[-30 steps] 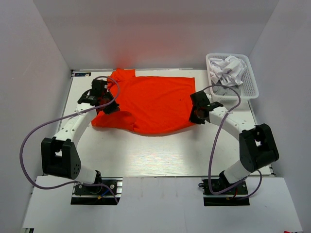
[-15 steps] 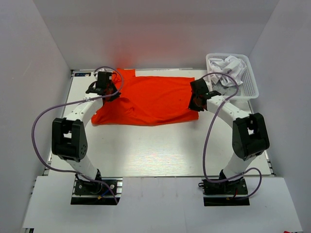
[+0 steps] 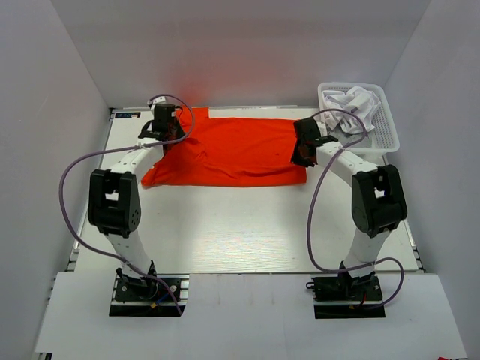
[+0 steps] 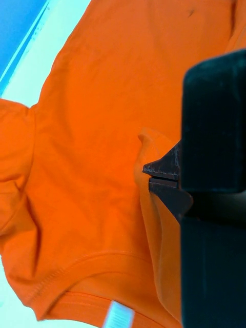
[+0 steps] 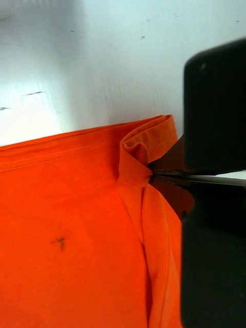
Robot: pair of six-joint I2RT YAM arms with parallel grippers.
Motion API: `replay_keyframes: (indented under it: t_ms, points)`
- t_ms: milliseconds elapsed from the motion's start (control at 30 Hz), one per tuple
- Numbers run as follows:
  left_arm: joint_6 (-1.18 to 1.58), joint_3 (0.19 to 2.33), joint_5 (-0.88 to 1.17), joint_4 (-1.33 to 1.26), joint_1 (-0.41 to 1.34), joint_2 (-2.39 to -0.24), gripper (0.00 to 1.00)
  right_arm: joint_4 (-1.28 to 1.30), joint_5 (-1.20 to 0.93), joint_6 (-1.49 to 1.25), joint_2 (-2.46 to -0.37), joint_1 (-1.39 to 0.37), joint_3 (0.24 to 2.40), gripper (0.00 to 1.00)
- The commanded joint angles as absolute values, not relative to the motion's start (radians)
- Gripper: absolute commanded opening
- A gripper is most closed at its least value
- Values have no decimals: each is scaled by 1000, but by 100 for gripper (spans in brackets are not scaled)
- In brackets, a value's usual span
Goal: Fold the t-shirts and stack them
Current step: Fold the flattened tshirt in 1/3 of the way
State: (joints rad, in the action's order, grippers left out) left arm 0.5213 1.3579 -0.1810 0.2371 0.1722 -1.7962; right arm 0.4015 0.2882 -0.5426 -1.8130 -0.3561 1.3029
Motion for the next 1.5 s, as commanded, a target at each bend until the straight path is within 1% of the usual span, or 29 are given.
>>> replay_keyframes:
  t_ms: [0,167,200,233,267,300,333,367,433,467,500,533,567,600,633,667,700,733,800,933,1100,1233,1400,1467]
  points:
    - [483,1446,-213,183,167,-1854,0,363,354,-543,-1851,-344,1374,0]
    - [471,1525,-225,192,158,-1962,0,399,379,-548,-1925,-336,1471,0]
    - [471,1554,-225,192,158,-1994,14,405,383,-548,-1943,-334,1486,0]
    - [480,1575,-241,192,158,-2009,35,413,379,-548,-1948,-336,1497,9]
    - [480,1622,-270,231,158,-2025,74,426,385,-549,-1954,-334,1512,36]
    - [511,1653,-288,259,158,-2058,85,431,400,-549,-1962,-334,1532,46]
    - [531,1693,-307,302,147,-2075,99,446,400,-549,-1965,-334,1540,53]
    - [547,1776,-336,395,147,-2092,100,460,394,-529,-1965,-336,1564,58]
    - [557,1825,-336,451,138,-2105,100,468,358,-503,-1954,-342,1572,64]
    - [557,1825,-324,460,138,-2105,100,468,336,-485,-1944,-347,1569,68]
    - [557,1810,-310,460,138,-2086,100,456,293,-473,-1934,-347,1562,78]
    - [557,1757,-296,448,138,-2065,100,448,254,-456,-1912,-351,1552,78]
    - [557,1720,-273,427,138,-2021,100,439,241,-448,-1902,-354,1508,86]
    - [557,1682,-259,414,138,-1996,100,407,210,-440,-1893,-359,1491,90]
    - [566,1593,-247,399,138,-1971,100,396,203,-436,-1876,-365,1477,90]
    - [566,1550,-238,388,138,-1950,100,370,193,-431,-1876,-373,1430,90]
    - [578,1507,-238,368,138,-1913,100,362,174,-434,-1879,-373,1421,90]
    - [600,1435,-238,368,138,-1901,100,351,157,-433,-1891,-377,1401,90]
    - [612,1363,-249,379,138,-1890,100,344,147,-440,-1914,-382,1396,90]
    - [658,1284,-276,413,138,-1899,100,333,144,-454,-1963,-384,1378,90]
    - [710,1163,-296,434,138,-1872,100,308,152,-498,-1942,-380,1289,90]
    - [762,1071,-289,506,138,-1813,100,299,137,-526,-1878,-387,1151,90]
    - [873,890,-278,639,158,-1652,100,327,150,-538,-1729,-406,958,90]
    - [885,821,-226,669,158,-1542,100,351,134,-535,-1648,-419,878,90]
